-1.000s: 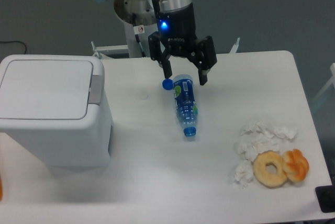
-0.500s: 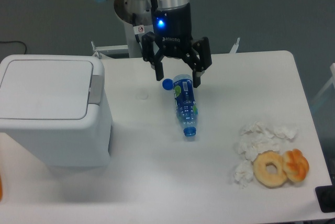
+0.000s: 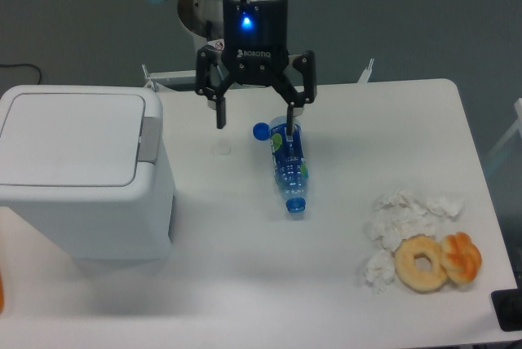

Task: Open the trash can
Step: 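Move the open gripper from above the water bottle toward the trash can lid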

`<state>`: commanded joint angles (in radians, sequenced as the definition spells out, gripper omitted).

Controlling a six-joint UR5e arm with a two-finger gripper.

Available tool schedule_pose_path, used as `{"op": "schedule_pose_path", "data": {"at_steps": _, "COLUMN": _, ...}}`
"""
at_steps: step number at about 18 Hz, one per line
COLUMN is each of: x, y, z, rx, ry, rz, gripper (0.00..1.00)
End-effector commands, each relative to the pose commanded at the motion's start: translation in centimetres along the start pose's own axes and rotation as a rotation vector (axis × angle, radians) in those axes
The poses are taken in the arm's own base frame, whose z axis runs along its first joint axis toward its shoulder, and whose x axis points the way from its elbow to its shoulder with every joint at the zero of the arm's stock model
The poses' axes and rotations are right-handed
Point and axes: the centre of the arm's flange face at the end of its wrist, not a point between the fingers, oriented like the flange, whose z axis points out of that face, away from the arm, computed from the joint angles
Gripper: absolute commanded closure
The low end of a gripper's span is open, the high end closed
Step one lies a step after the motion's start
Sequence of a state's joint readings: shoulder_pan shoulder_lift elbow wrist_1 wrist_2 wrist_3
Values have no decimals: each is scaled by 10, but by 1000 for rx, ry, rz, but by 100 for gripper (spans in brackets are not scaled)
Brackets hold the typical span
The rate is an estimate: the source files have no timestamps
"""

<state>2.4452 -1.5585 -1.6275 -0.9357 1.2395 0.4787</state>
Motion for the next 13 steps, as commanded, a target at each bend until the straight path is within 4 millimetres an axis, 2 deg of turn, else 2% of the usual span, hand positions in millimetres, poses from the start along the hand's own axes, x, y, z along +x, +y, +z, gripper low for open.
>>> {"op": "schedule_pose_path", "data": {"at_steps": 3, "x": 18, "y": 3, "z": 19, "rx": -21, "ry": 48, "rz": -4, "gripper": 0}}
{"op": "schedule_pose_path", "data": {"at_steps": 5, "x": 24, "y": 5, "z": 22, "rx": -26, "ry": 59, "rz": -1, "gripper": 0}}
{"op": "schedule_pose_path", "data": {"at_steps": 7, "x": 38, "y": 5, "z": 29, "rx": -31, "ry": 89, "rz": 14, "gripper": 0}}
{"op": "schedule_pose_path", "data": {"at_steps": 13, "x": 46, "y": 11, "z": 41, "rx": -52, "ry": 112, "rz": 14, "gripper": 0}}
